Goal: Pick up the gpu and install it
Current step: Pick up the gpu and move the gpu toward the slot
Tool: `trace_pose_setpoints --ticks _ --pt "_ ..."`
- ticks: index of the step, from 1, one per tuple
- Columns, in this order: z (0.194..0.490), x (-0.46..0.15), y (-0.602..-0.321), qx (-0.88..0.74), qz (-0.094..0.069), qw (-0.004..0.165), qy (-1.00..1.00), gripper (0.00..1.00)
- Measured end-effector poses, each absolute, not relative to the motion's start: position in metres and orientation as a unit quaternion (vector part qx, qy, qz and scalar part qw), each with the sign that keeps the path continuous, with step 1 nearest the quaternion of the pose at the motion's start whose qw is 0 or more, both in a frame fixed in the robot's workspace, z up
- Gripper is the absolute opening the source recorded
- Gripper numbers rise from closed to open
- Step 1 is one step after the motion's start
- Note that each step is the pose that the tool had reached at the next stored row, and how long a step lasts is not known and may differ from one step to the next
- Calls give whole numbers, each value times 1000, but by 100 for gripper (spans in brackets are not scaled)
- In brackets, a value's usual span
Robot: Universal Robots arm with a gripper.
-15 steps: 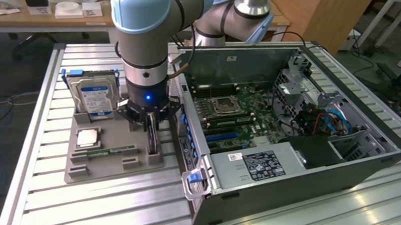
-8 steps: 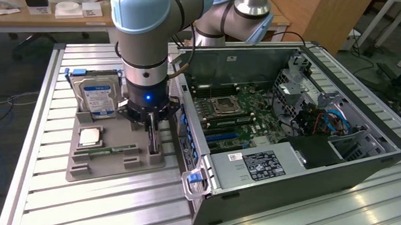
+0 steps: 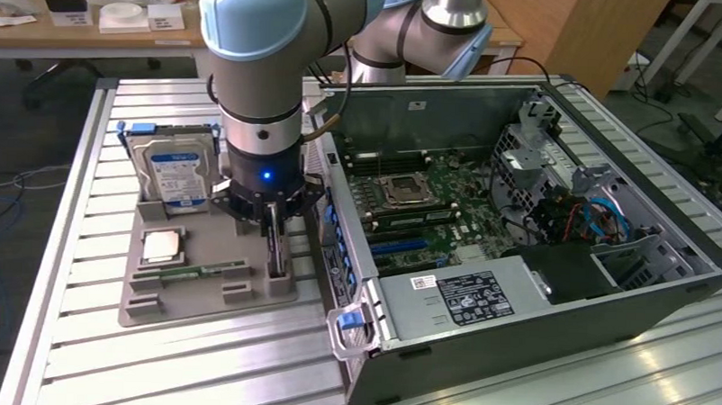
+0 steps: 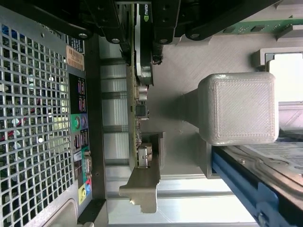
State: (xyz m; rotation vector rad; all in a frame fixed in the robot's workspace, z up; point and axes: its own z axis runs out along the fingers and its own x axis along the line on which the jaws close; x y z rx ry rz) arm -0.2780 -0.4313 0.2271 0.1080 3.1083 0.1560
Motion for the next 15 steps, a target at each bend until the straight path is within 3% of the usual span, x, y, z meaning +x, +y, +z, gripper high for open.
trace_pose_setpoints --ticks 15 --pt "226 -281 -431 12 51 13 999 27"
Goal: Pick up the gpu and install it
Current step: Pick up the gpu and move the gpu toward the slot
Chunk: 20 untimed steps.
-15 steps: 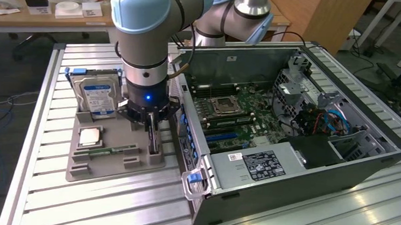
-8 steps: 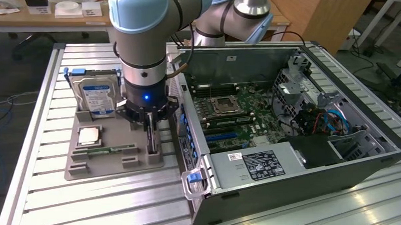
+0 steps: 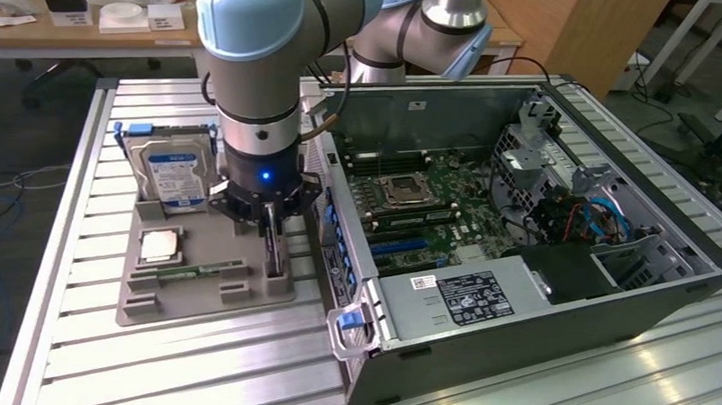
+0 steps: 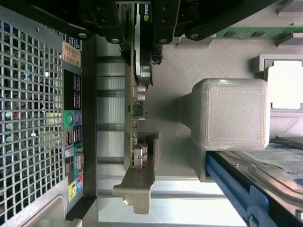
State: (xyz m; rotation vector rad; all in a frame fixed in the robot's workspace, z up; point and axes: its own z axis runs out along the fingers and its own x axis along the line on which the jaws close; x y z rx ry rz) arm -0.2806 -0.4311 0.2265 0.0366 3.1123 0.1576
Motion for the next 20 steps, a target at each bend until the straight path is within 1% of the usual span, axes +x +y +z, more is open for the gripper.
trace_pose_setpoints --ticks 6,20 --pt "233 -281 -431 12 51 13 999 27" --pt "276 -281 -431 12 52 13 999 27"
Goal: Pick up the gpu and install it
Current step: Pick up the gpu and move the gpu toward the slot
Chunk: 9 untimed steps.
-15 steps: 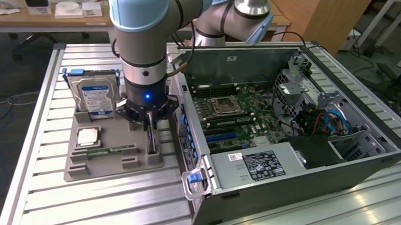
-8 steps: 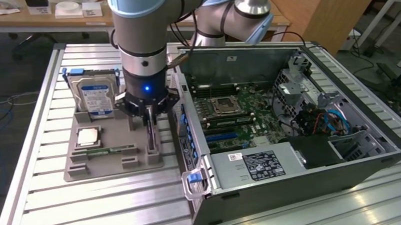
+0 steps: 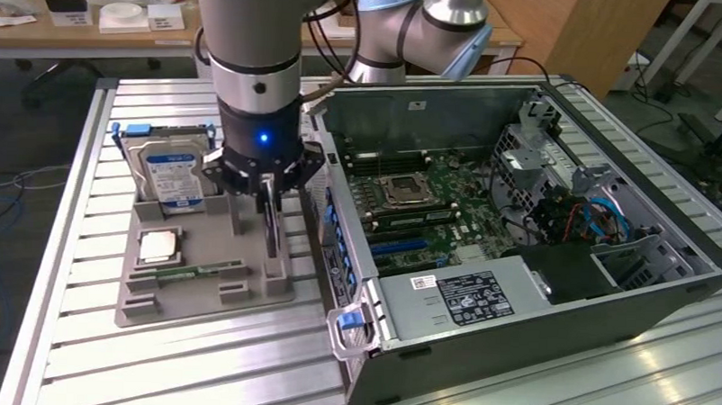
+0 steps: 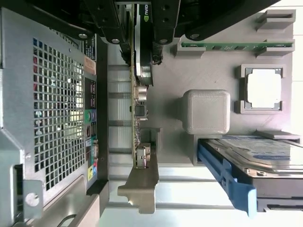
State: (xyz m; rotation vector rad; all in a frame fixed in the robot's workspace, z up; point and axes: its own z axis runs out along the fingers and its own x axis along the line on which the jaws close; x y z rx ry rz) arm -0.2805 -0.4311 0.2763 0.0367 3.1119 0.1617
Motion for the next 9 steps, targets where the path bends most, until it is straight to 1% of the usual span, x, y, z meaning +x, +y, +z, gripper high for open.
trace_pose_setpoints --ticks 9 --pt "310 -280 -431 12 53 13 998 27"
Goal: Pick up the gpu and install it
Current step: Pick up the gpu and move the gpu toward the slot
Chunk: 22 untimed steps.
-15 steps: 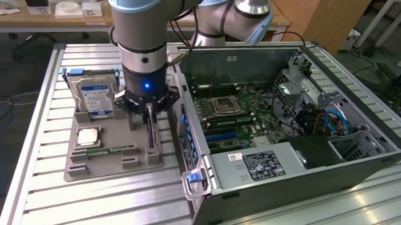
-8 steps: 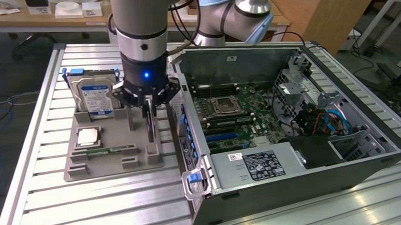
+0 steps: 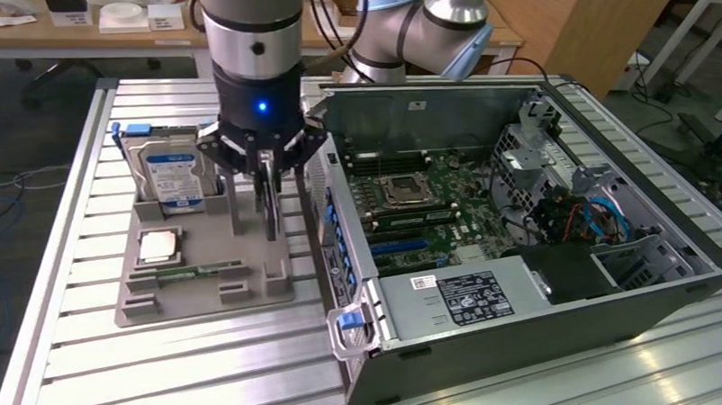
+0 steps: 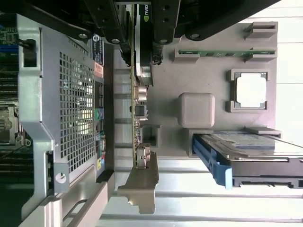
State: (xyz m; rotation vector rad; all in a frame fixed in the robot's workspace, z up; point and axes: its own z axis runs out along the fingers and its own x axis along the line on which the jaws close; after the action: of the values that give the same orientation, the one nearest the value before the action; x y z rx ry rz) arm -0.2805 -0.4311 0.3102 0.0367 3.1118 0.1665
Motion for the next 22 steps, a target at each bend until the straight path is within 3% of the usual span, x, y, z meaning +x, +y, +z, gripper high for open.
trace_pose_setpoints --ticks 22 --pt "384 -280 -431 12 58 13 998 27"
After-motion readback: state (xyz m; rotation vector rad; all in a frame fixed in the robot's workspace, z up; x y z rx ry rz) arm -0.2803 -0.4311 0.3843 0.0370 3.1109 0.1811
